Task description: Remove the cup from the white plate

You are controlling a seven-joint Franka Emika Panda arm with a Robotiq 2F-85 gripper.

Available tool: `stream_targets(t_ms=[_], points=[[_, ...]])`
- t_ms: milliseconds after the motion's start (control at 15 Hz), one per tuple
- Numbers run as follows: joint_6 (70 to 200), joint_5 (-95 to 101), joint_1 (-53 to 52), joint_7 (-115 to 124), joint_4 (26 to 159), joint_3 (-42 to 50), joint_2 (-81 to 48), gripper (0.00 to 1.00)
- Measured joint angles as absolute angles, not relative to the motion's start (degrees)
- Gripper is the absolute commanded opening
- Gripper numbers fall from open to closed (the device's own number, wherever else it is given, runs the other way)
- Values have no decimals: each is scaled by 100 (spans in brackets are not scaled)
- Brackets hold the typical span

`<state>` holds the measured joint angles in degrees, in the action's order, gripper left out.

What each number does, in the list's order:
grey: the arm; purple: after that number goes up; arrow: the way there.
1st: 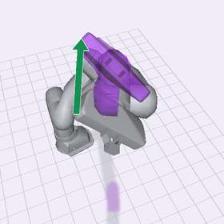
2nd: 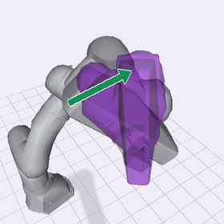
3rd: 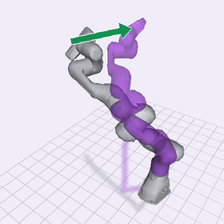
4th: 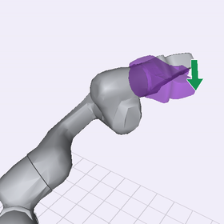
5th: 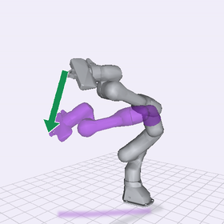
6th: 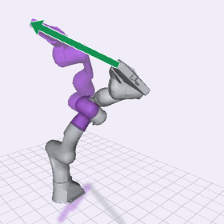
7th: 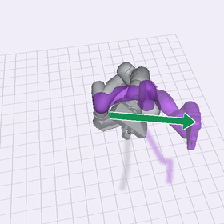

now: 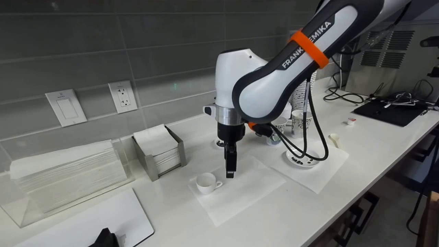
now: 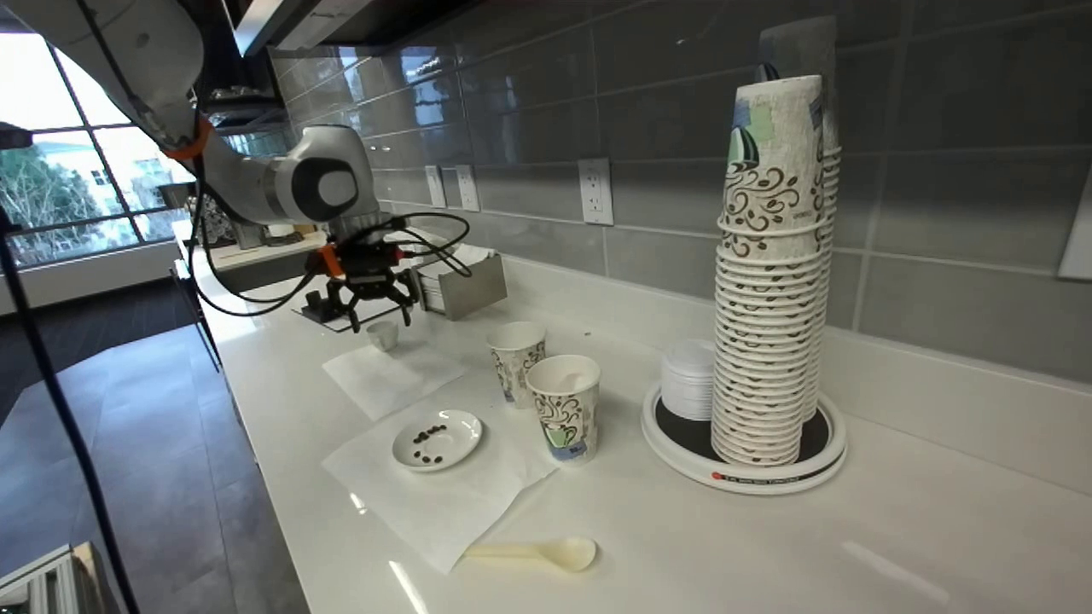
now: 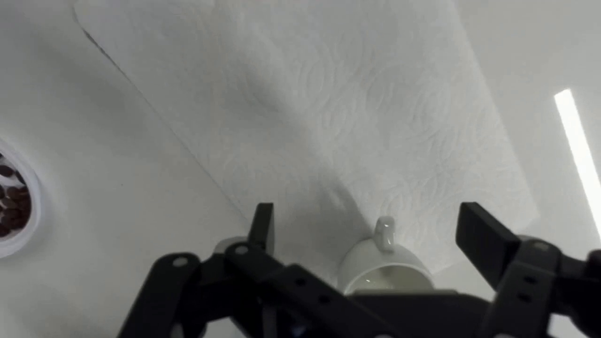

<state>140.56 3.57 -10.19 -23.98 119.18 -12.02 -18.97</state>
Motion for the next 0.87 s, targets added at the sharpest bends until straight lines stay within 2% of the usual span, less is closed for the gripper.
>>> stream_targets(t_ms=[267, 600, 867], points=[[13742, -900, -595, -2481, 12441, -1369, -921, 100], [14618, -2350, -511, -2804, 13846, -1130, 714, 100], [15210, -2554, -786, -3030, 14685, -676, 1607, 100]])
